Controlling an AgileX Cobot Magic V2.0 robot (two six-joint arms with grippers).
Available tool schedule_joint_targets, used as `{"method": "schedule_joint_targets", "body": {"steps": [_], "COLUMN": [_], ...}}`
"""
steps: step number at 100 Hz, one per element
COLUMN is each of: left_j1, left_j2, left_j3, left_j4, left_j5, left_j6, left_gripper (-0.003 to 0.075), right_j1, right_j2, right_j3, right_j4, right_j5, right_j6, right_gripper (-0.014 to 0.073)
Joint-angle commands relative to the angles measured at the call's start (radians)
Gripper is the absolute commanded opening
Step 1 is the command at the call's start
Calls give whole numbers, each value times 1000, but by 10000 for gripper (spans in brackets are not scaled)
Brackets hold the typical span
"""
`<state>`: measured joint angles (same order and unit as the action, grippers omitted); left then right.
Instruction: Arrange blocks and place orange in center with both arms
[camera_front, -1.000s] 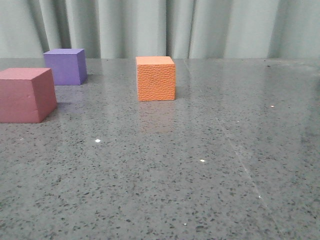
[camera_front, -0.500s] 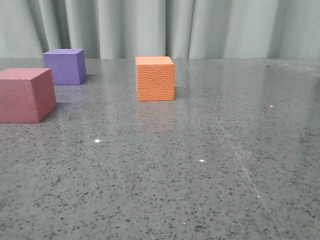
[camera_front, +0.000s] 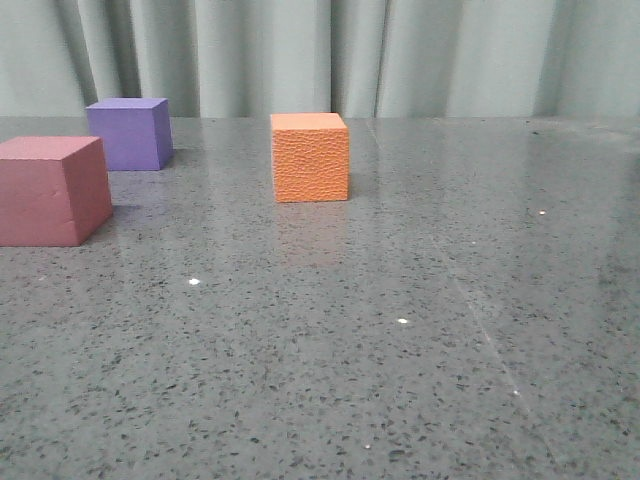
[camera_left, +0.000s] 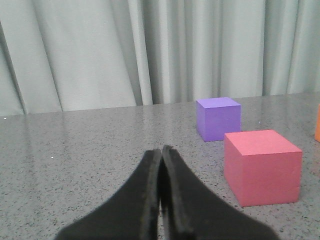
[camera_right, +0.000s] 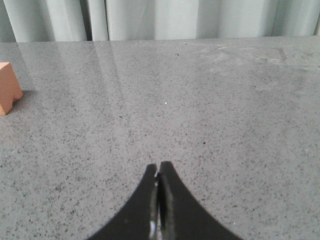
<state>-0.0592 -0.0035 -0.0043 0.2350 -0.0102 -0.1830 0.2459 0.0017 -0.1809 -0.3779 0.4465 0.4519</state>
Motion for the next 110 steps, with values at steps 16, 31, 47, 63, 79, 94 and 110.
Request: {"method": "schedule_joint_targets", "body": {"steps": [16, 31, 47, 63, 79, 94, 110], "left_j1": [1, 1, 1, 1, 1, 1, 1], "left_j2": [-34, -34, -34, -34, -34, -34, -34], "left_j3": [55, 55, 55, 55, 55, 55, 55], "left_j4": [-1, -1, -1, -1, -1, -1, -1], "left_j5": [-75, -75, -75, -75, -75, -75, -75], "left_j6": [-8, -8, -8, -8, -8, -8, -8], "left_gripper": [-19, -19, -19, -19, -19, -19, -19], "right_j1": [-113, -131, -131, -131, -131, -131, -131], "right_j2": [-37, -37, -37, -37, -37, -37, -37], "right_j3": [76, 148, 195, 195, 195, 195, 195], "right_j4": [345, 361, 361, 359, 359, 359, 359], "right_j5": [-202, -327, -390, -394, -393, -393, -393], "right_j6": [-387, -397, -396, -396, -396, -396, -396], "right_gripper": [-67, -67, -67, -67, -67, -67, -67]}}
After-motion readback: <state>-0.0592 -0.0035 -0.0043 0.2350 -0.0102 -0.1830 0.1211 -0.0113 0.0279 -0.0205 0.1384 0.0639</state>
